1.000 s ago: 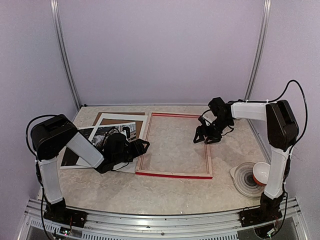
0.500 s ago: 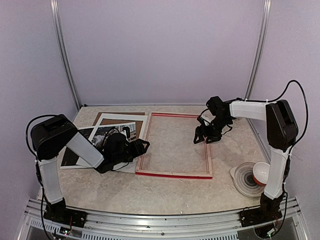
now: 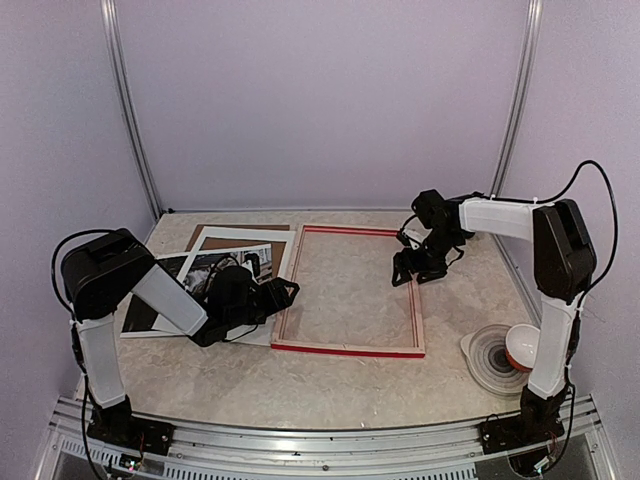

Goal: Put the photo into the frame
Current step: Place the glass panel at the frame body.

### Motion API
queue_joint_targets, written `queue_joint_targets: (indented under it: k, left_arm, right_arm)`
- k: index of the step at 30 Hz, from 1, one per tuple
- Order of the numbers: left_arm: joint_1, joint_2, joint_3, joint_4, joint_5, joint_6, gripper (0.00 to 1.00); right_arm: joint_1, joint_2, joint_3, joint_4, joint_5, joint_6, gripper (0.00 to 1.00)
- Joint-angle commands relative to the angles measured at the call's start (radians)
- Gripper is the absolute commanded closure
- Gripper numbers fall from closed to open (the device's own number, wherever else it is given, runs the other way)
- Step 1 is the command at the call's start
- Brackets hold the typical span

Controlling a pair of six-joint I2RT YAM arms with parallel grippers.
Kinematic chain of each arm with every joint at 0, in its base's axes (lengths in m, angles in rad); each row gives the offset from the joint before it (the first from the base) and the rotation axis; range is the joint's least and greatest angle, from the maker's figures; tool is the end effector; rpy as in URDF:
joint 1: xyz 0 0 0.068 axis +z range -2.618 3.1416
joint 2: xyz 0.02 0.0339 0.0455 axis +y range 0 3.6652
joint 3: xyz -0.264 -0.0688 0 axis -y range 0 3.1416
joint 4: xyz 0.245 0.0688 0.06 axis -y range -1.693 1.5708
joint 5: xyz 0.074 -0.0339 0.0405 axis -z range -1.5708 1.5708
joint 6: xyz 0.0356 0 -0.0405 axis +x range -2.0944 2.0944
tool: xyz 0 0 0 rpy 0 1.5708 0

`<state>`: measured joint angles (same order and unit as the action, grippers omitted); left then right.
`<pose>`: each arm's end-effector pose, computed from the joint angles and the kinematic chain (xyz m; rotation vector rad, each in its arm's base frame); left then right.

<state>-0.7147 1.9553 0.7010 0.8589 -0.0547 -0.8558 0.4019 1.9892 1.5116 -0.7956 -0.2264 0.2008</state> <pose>0.2682 -0.2301 0.1019 -0.1859 2.0888 -0.9470 0.3690 0.1655 0.1915 -0.3393 2.8725 0.4426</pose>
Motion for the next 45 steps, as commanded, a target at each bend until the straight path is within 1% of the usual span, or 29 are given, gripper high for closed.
queue_joint_targets:
  k: [1,8,14,19,25,38,41,44,45]
  left_arm:
    - [0.004,-0.007,-0.009,-0.046,0.018,-0.002,0.26]
    - [0.002,-0.010,-0.011,-0.044,0.025,-0.001,0.26]
    - [-0.006,-0.024,-0.012,-0.046,0.026,0.003,0.26]
    - [-0.012,-0.040,-0.012,-0.047,0.022,0.009,0.26]
    - [-0.028,-0.049,-0.011,-0.046,0.026,0.009,0.26]
    - [-0.059,-0.047,0.015,-0.059,0.027,0.011,0.25]
    - [-0.054,-0.057,0.009,-0.071,0.008,0.014,0.25]
    - [-0.049,-0.099,0.008,-0.112,-0.032,0.044,0.23]
    - [-0.049,-0.126,0.009,-0.133,-0.050,0.061,0.23]
  right_arm:
    - [0.011,-0.037,-0.008,0.016,0.015,0.009,0.21]
    - [0.000,-0.062,-0.056,0.086,0.019,0.052,0.19]
    - [-0.046,-0.103,-0.112,0.144,0.011,0.092,0.15]
    - [-0.099,-0.147,-0.203,0.239,-0.056,0.139,0.15]
    - [-0.113,-0.152,-0.264,0.300,-0.099,0.159,0.14]
    - [-0.141,-0.178,-0.299,0.342,-0.110,0.176,0.13]
    - [-0.141,-0.188,-0.306,0.346,-0.111,0.172,0.09]
    - [-0.140,-0.225,-0.321,0.364,-0.132,0.170,0.02]
    - [-0.140,-0.240,-0.324,0.367,-0.136,0.171,0.01]
